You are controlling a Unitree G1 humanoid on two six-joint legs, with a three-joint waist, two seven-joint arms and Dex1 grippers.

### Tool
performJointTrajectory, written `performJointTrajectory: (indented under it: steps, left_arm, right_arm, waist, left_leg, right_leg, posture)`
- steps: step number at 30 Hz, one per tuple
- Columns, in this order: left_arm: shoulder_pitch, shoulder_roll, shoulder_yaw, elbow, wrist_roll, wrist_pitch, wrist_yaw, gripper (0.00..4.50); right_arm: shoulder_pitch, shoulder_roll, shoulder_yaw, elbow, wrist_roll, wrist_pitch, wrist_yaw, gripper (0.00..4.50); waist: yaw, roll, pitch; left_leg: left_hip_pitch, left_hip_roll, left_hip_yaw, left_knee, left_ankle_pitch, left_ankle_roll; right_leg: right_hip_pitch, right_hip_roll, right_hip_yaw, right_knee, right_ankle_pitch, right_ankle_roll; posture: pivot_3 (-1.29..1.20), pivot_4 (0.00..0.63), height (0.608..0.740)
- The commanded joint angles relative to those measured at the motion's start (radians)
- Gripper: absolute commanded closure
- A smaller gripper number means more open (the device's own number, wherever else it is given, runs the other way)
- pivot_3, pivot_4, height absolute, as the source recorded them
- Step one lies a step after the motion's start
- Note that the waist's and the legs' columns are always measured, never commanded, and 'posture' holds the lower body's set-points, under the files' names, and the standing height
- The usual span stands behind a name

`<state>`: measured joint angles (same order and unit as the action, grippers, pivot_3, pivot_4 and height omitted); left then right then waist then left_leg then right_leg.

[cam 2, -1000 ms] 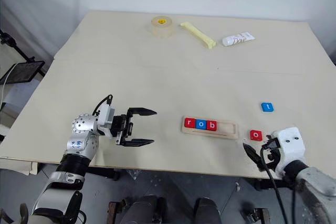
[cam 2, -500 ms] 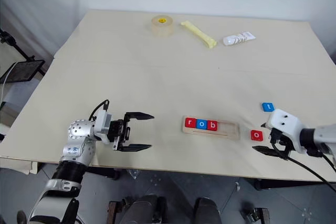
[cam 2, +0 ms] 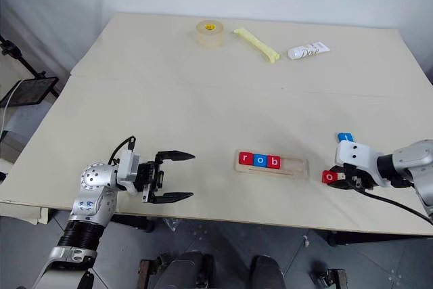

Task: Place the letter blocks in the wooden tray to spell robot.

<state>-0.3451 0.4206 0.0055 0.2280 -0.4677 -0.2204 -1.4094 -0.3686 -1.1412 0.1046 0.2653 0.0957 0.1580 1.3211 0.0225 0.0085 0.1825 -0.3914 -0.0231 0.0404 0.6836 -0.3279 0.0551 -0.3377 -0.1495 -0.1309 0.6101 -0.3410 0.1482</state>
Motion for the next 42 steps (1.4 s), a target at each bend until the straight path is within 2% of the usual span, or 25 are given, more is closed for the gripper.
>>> performJointTrajectory:
  steps: [1,6,13,22,29,38,42]
  left_arm:
    - [-0.018,-0.001,0.007,-0.015,-0.014,-0.010,0.003,0.00]
    - [-0.053,-0.020,-0.001,0.031,-0.007,-0.026,-0.008,0.00]
    - [-0.081,-0.043,-0.011,0.065,0.000,-0.042,-0.008,0.00]
    - [-0.059,-0.039,-0.005,0.044,-0.005,-0.045,-0.001,0.00]
    - [-0.030,-0.033,0.000,0.019,-0.006,-0.042,0.012,0.00]
    - [-0.031,-0.031,0.001,0.018,-0.006,-0.043,0.025,0.00]
    - [-0.039,-0.032,0.000,0.029,-0.003,-0.046,0.025,0.00]
  right_arm:
    - [-0.046,-0.013,-0.033,-0.044,0.006,0.076,-0.003,3.05]
    - [-0.116,-0.022,-0.050,-0.198,0.060,0.266,0.007,3.05]
    - [-0.174,0.019,0.047,-0.371,0.059,0.440,0.022,3.05]
    - [-0.241,0.113,0.167,-0.328,-0.012,0.430,-0.008,3.05]
    - [-0.291,0.167,0.203,-0.261,-0.054,0.398,-0.021,3.05]
    - [-0.292,0.184,0.215,-0.257,-0.071,0.380,-0.004,3.05]
    - [-0.288,0.170,0.212,-0.270,-0.072,0.381,0.011,1.70]
  waist:
    - [0.000,0.000,0.000]
    - [0.000,0.001,0.000]
    - [0.001,0.000,0.000]
    - [-0.002,0.001,0.000]
    - [-0.002,0.001,0.000]
    - [-0.002,0.001,0.000]
    - [-0.002,0.001,0.000]
  left_leg:
    - [0.000,0.000,0.000,0.000,0.000,0.000]
    - [-0.001,0.000,0.000,0.000,0.000,0.000]
    - [-0.002,0.000,-0.001,-0.001,0.000,-0.001]
    - [-0.002,0.000,-0.001,-0.001,0.000,-0.001]
    - [-0.002,0.000,-0.001,-0.001,0.000,-0.001]
    - [-0.002,0.000,-0.001,-0.001,0.000,-0.001]
    - [-0.002,0.000,-0.001,-0.001,0.000,-0.001]
  right_leg:
    - [0.000,0.000,0.000,0.000,0.000,0.000]
    - [-0.002,0.000,0.000,0.000,0.000,0.000]
    - [-0.002,0.000,0.000,0.000,0.000,0.000]
    - [-0.003,0.000,-0.001,0.001,0.000,0.000]
    - [-0.003,0.000,-0.001,0.001,0.000,0.000]
    - [-0.003,0.000,-0.001,0.002,0.000,0.000]
    - [-0.003,0.000,-0.001,0.002,0.000,0.000]
  posture:
    - [0.00,0.150,0.740]
    - [0.00,0.150,0.740]
    - [0.00,0.150,0.740]
    - [0.00,0.150,0.740]
    - [0.00,0.150,0.740]
    - [0.00,0.150,0.740]
    - [0.00,0.150,0.740]
